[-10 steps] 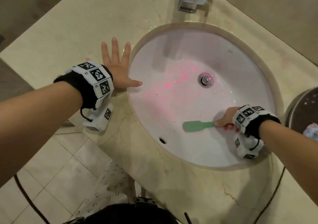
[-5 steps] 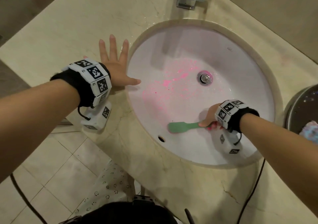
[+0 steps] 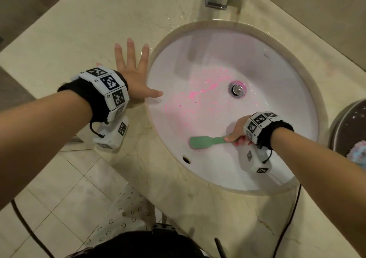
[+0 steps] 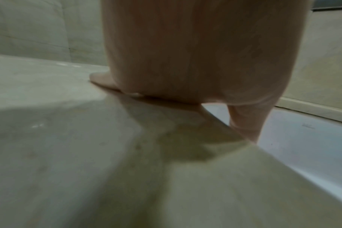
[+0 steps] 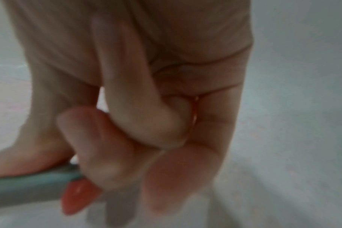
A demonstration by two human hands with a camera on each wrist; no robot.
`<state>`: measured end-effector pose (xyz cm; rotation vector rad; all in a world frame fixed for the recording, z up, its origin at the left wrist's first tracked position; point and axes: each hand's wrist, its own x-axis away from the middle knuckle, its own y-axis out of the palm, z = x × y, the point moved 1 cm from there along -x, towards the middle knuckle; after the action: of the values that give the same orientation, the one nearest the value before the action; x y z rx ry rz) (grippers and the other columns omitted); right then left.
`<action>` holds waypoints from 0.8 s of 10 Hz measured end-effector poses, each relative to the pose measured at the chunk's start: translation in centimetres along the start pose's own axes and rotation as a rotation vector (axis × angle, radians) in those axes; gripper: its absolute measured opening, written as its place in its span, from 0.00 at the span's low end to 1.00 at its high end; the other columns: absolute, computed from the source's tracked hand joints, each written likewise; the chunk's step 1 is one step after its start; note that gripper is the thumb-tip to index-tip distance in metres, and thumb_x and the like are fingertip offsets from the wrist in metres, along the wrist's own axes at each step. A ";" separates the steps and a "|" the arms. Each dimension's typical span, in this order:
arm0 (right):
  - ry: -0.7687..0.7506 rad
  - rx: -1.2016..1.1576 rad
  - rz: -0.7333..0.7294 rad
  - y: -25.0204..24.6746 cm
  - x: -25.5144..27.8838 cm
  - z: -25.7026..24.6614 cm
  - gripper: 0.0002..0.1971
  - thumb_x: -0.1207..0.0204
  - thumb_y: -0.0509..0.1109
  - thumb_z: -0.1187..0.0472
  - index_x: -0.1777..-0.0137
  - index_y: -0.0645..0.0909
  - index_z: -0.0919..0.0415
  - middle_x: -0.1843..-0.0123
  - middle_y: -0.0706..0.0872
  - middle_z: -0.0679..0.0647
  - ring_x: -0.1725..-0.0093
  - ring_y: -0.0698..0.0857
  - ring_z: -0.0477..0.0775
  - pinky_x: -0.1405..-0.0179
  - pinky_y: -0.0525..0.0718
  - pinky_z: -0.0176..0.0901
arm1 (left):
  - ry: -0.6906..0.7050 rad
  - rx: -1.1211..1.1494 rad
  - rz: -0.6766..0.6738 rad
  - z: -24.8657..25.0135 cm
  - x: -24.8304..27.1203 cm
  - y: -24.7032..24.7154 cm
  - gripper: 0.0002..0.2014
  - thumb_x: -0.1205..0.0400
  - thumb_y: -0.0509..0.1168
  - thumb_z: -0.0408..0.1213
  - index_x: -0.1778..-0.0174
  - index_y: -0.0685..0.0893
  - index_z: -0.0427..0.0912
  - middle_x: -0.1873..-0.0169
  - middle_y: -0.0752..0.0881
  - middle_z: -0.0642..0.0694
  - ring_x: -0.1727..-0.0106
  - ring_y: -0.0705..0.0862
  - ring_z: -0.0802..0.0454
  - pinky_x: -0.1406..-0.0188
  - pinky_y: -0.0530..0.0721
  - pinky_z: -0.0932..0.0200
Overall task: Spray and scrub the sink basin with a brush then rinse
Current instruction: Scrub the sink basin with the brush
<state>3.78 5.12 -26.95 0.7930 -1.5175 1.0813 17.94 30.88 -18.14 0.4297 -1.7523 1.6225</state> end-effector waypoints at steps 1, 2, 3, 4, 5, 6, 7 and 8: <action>0.096 0.046 0.111 -0.8 0.0 3.1 0.15 0.30 0.76 0.48 0.71 0.79 0.56 0.87 0.79 0.43 0.73 0.79 0.47 0.73 0.75 0.34 | 0.003 -0.002 0.006 -0.1 0.0 0.0 0.58 0.28 0.64 0.68 0.24 0.22 0.56 0.25 0.19 0.46 0.23 0.23 0.37 0.34 0.41 0.17; 0.156 0.062 0.118 -1.8 -1.8 6.4 0.28 0.49 0.77 0.32 0.67 0.89 0.61 0.78 0.84 0.49 0.72 0.80 0.54 0.60 0.81 0.40 | 0.007 -0.001 0.005 -0.1 0.0 0.1 0.58 0.29 0.64 0.68 0.24 0.22 0.56 0.26 0.18 0.46 0.23 0.23 0.37 0.34 0.41 0.17; 0.142 0.049 0.101 -1.3 -1.6 5.7 0.22 0.46 0.79 0.36 0.69 0.87 0.57 0.79 0.84 0.47 0.73 0.81 0.51 0.63 0.80 0.36 | 0.004 -0.008 -0.001 -0.1 0.0 0.0 0.58 0.29 0.63 0.68 0.25 0.21 0.56 0.26 0.18 0.46 0.23 0.23 0.37 0.34 0.41 0.17; 0.052 -0.009 0.161 -0.3 -0.4 3.0 0.13 0.31 0.78 0.53 0.71 0.78 0.54 0.80 0.82 0.44 0.74 0.80 0.43 0.76 0.75 0.31 | 0.000 -0.010 -0.003 -0.1 0.1 -0.1 0.58 0.28 0.63 0.68 0.25 0.21 0.56 0.26 0.18 0.46 0.23 0.23 0.37 0.34 0.41 0.17; -0.057 -0.025 0.135 -0.4 -0.6 0.9 0.16 0.24 0.69 0.47 0.67 0.79 0.58 0.78 0.79 0.46 0.78 0.77 0.45 0.74 0.75 0.30 | -0.002 -0.011 -0.004 0.0 0.1 -0.1 0.58 0.28 0.63 0.68 0.25 0.21 0.55 0.26 0.18 0.46 0.23 0.23 0.37 0.34 0.41 0.17; -0.073 -0.085 0.206 -0.9 -1.1 -0.1 0.19 0.24 0.66 0.43 0.62 0.80 0.60 0.69 0.80 0.54 0.71 0.77 0.54 0.65 0.74 0.38 | -0.001 -0.010 -0.006 0.0 0.0 -0.1 0.58 0.29 0.63 0.69 0.25 0.20 0.56 0.26 0.17 0.46 0.23 0.22 0.37 0.34 0.41 0.17; -0.051 -0.100 0.212 -1.2 -1.3 0.3 0.19 0.25 0.68 0.43 0.61 0.80 0.61 0.65 0.80 0.58 0.69 0.76 0.55 0.68 0.74 0.37 | -0.002 -0.010 -0.001 0.0 0.1 -0.1 0.58 0.29 0.64 0.68 0.24 0.21 0.56 0.26 0.18 0.46 0.23 0.23 0.37 0.34 0.41 0.17; -0.012 -0.044 0.168 -1.3 -0.9 1.2 0.19 0.24 0.68 0.45 0.68 0.77 0.59 0.76 0.78 0.51 0.75 0.73 0.50 0.75 0.73 0.33 | -0.001 -0.006 0.004 0.0 0.0 0.0 0.58 0.29 0.64 0.68 0.24 0.22 0.56 0.26 0.18 0.46 0.23 0.23 0.37 0.34 0.41 0.17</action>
<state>4.69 3.52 -27.53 0.6517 -1.6352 1.1632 17.93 30.87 -18.08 0.4239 -1.7591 1.6199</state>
